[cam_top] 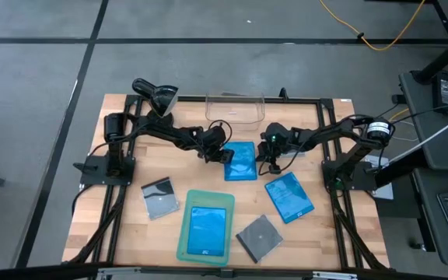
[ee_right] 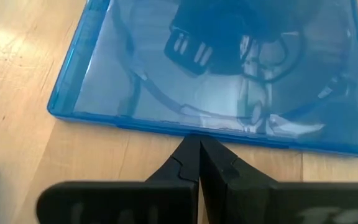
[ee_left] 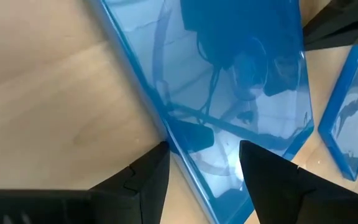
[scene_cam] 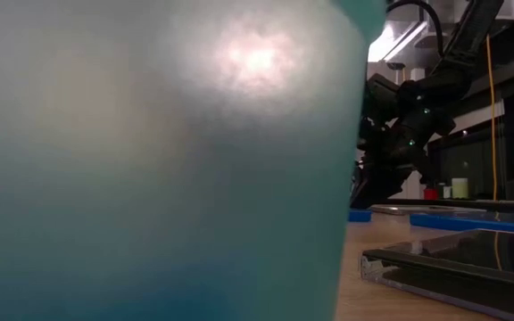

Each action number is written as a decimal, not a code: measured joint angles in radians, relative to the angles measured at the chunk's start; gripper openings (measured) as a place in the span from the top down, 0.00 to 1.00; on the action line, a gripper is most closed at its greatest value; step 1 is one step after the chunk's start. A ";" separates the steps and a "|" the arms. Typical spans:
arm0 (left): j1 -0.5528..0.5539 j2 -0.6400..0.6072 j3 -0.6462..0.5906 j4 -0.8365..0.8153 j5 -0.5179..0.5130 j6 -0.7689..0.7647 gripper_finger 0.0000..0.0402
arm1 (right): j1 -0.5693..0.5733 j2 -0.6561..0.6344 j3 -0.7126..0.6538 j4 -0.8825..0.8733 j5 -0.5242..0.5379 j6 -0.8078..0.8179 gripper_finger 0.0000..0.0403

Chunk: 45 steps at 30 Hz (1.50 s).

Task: Pick & place jewel cases by type
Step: Put the left blue cd case into the green bin

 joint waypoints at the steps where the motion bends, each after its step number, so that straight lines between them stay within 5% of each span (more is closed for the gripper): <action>1: 0.000 0.000 0.000 -0.001 0.005 -0.001 0.54 | 0.000 0.000 0.000 0.001 -0.001 0.000 0.99; 9: -0.003 -0.011 0.001 -0.011 0.027 -0.006 0.54 | 0.000 0.001 0.000 0.001 -0.001 -0.001 0.99; 19: -0.003 -0.023 0.125 -0.229 0.008 0.143 0.54 | 0.000 0.001 0.000 0.001 -0.001 -0.003 0.99; 29: -0.005 -0.027 0.251 -0.370 -0.085 0.278 0.54 | 0.000 0.002 0.000 0.001 -0.001 -0.009 0.99; 33: -0.024 -0.024 0.302 -0.215 -0.065 0.328 0.54 | 0.006 0.008 0.012 0.049 0.000 -0.022 0.99; 45: -0.037 -0.018 0.300 -0.287 -0.089 0.308 0.56 | 0.016 0.068 0.007 0.094 -0.056 0.017 0.99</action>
